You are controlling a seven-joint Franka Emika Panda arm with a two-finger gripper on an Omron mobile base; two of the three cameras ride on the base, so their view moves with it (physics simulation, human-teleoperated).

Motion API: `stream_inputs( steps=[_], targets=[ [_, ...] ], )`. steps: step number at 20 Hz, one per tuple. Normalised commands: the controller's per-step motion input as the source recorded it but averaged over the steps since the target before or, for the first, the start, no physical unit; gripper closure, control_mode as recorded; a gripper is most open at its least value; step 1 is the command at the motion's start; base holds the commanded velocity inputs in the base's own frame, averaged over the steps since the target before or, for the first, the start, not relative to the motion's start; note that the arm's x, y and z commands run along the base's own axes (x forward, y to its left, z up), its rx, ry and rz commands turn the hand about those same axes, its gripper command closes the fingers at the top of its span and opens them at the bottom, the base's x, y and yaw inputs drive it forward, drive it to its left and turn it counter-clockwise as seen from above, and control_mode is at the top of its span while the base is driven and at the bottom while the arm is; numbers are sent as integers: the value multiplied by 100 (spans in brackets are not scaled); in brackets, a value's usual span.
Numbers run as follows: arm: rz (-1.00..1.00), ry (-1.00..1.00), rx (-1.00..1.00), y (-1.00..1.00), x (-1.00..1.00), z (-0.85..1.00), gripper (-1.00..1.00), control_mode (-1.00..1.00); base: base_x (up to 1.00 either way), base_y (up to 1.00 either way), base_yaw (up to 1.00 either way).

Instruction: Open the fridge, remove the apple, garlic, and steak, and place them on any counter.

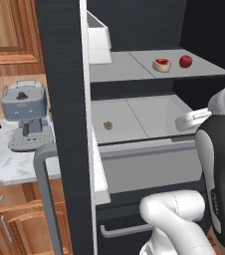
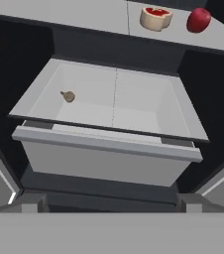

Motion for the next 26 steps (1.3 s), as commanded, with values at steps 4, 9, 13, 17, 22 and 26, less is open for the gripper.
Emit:
stream_inputs(
  steps=[4,9,13,17,22,26],
  targets=[
    [0,0,0,0,0,-4,-100,-100,0,0,0],
    [2,0,2,0,0,-24,-100,-100,0,0,0],
    [5,8,0,0,2,-17,-100,-100,0,0,0],
    [8,2,5,0,16,-26,-100,-100,0,0,0],
    [7,8,0,1,0,-12,-100,-100,0,0,0],
    [9,6,0,5,37,-33,-100,-100,0,0,0]
  ],
)
